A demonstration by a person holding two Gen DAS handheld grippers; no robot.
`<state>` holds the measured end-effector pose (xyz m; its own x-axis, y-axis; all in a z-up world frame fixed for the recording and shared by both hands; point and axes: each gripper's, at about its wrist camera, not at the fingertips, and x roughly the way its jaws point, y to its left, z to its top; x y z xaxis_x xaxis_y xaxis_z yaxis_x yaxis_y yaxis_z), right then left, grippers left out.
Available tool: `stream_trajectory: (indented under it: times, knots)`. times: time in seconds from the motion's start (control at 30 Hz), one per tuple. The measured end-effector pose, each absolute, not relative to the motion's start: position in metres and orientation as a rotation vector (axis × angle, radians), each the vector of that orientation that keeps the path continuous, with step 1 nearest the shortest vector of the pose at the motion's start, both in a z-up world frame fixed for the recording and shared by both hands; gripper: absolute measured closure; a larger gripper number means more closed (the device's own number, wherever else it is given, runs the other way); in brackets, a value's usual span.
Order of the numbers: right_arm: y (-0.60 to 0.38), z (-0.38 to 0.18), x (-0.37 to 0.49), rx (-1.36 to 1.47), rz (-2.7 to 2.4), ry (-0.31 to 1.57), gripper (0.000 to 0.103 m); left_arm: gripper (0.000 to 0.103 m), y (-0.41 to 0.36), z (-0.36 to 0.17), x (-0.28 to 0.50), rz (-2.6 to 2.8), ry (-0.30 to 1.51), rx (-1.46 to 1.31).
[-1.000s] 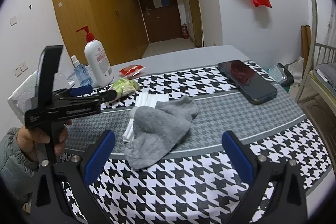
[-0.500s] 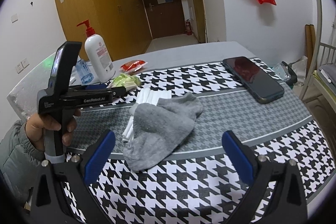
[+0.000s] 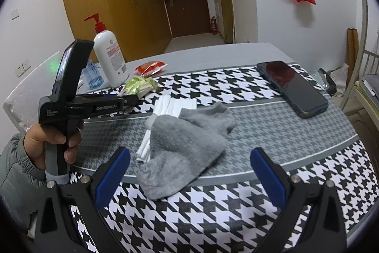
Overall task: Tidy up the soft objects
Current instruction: 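Close the right gripper on the grey sock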
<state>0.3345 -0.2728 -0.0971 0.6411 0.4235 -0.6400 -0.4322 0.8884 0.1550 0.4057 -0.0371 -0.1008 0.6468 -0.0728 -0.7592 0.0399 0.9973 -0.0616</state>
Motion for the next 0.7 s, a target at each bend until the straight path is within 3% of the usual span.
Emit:
stream_trajectory:
  times: [0.17,0.27,0.33,0.47,0.53,0.7]
  knots:
    - [-0.261,-0.101,0.339,-0.037,0.488,0.752,0.001,0.072,-0.03,-0.098,0.401,-0.063,0.86,-0.058]
    - [-0.257,-0.105,0.34,-0.048,0.486,0.775,0.01,0.072,-0.03,-0.097,0.4,-0.064,0.856,-0.06]
    - [-0.254,-0.108,0.34,-0.058,0.487,0.79,0.025,0.072,-0.029,-0.097,0.399,-0.066,0.857,-0.062]
    - [-0.25,-0.114,0.339,-0.077,0.485,0.814,0.036,0.072,-0.029,-0.096,0.398,-0.063,0.857,-0.062]
    - [-0.249,-0.114,0.338,-0.079,0.486,0.823,0.052,0.072,-0.029,-0.096,0.398,-0.062,0.856,-0.061]
    - [-0.249,-0.111,0.333,-0.089,0.484,0.826,0.082,0.072,-0.029,-0.096,0.398,-0.064,0.852,-0.061]
